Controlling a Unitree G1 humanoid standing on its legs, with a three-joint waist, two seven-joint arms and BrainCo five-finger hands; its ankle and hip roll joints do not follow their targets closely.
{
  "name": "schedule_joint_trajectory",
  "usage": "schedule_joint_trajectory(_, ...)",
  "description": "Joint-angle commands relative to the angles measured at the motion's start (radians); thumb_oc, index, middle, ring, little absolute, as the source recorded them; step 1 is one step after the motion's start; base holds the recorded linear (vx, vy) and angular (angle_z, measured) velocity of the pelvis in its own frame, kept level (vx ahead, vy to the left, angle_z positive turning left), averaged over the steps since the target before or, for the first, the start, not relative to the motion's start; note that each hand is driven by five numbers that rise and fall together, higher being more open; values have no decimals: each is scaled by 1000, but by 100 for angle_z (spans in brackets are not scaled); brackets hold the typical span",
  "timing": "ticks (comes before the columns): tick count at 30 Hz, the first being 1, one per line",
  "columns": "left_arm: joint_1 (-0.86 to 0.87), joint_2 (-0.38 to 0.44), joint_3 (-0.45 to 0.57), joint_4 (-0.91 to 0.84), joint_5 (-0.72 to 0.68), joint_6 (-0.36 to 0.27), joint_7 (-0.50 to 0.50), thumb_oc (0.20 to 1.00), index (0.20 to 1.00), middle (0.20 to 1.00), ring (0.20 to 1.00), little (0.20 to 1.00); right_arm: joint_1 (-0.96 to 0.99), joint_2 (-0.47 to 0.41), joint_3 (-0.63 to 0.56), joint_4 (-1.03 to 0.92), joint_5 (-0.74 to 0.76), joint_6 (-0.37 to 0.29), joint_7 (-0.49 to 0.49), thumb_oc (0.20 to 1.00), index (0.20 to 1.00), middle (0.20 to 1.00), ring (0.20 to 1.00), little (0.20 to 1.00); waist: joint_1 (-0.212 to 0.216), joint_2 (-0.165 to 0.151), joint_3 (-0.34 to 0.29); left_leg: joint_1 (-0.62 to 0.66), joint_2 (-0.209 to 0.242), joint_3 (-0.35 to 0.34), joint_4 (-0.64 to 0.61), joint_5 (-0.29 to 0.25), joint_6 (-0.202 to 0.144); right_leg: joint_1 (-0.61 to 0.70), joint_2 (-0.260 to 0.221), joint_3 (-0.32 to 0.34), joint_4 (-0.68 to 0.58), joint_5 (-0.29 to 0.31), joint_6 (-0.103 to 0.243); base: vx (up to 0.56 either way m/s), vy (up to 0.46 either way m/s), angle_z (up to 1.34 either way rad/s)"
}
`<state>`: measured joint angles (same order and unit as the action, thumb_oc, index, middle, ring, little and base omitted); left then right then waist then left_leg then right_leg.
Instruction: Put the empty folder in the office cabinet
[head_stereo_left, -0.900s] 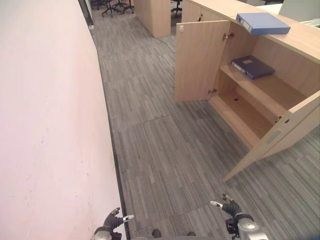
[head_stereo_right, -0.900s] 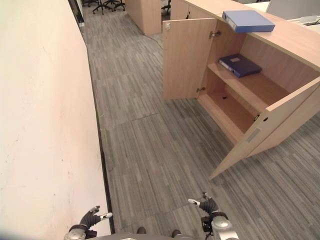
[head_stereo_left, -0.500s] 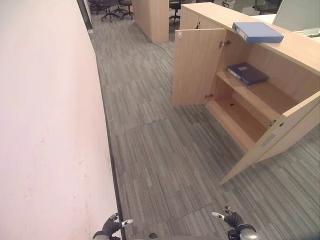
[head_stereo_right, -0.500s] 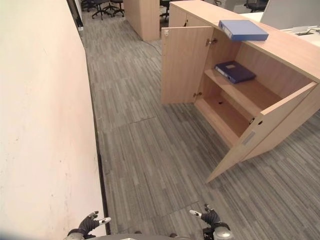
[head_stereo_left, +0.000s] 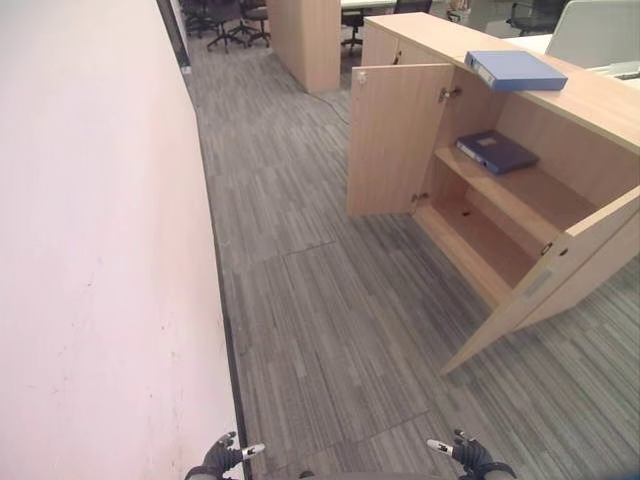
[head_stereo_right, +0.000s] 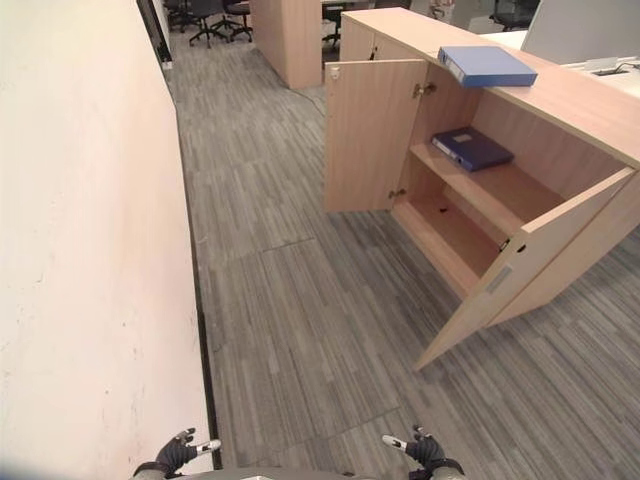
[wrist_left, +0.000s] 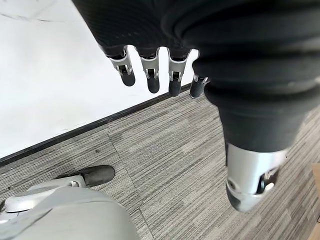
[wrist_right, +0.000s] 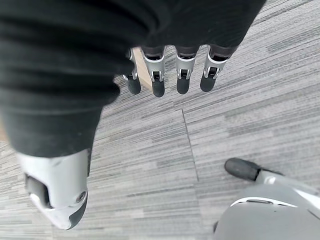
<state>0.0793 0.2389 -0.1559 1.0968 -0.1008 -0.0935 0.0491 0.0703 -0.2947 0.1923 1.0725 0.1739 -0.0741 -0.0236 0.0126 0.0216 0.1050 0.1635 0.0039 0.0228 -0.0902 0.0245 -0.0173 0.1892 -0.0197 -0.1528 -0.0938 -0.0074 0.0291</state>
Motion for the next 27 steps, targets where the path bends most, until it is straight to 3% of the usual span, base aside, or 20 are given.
schedule_joint_trajectory(1, -78, 7, -7, 41, 16, -32, 0, 1000, 1000, 1000, 1000, 1000, -57, -11, 15, 22, -10, -9, -2, 1000, 1000, 1000, 1000, 1000, 19, -19, 21, 17, 46, 42, 3, -69, -51, 12, -51, -20, 6, -54, 86, 0, 0, 0)
schedule_joint_trajectory(14, -87, 21, -4, 22, 7, -29, 4, 1000, 1000, 1000, 1000, 1000, -64, -20, 5, 11, -1, -2, -3, 1000, 1000, 1000, 1000, 1000, 13, -21, 27, 13, 52, 39, 3, -68, -54, 7, -39, -24, 18, -66, 75, 2, -15, 1)
schedule_joint_trajectory(23, -91, 24, 26, 69, -13, -22, 8, 1000, 1000, 1000, 1000, 1000, -67, -22, -3, 43, -5, 7, -2, 1000, 1000, 1000, 1000, 1000, 13, -18, 41, 12, 85, 44, 26, -57, -68, -11, -14, -20, 60, -94, 51, 28, -96, 6)
schedule_joint_trajectory(26, -101, 26, 25, 74, -23, -22, 6, 1000, 1000, 1000, 1000, 1000, -76, -35, -17, 39, 4, 7, -4, 1000, 1000, 1000, 1000, 1000, 15, -29, 74, -87, 98, 48, 174, -59, -89, -17, -22, -23, 65, -101, 39, -60, -109, 4)
schedule_joint_trajectory(27, -103, 23, 24, 69, -29, -23, 1, 1000, 1000, 1000, 1000, 1000, -75, -46, -28, 31, 8, 3, -6, 1000, 1000, 1000, 1000, 1000, 12, -37, 87, -149, 96, 65, 293, -57, -105, -9, -26, -29, 54, -100, 29, -31, -102, 17)
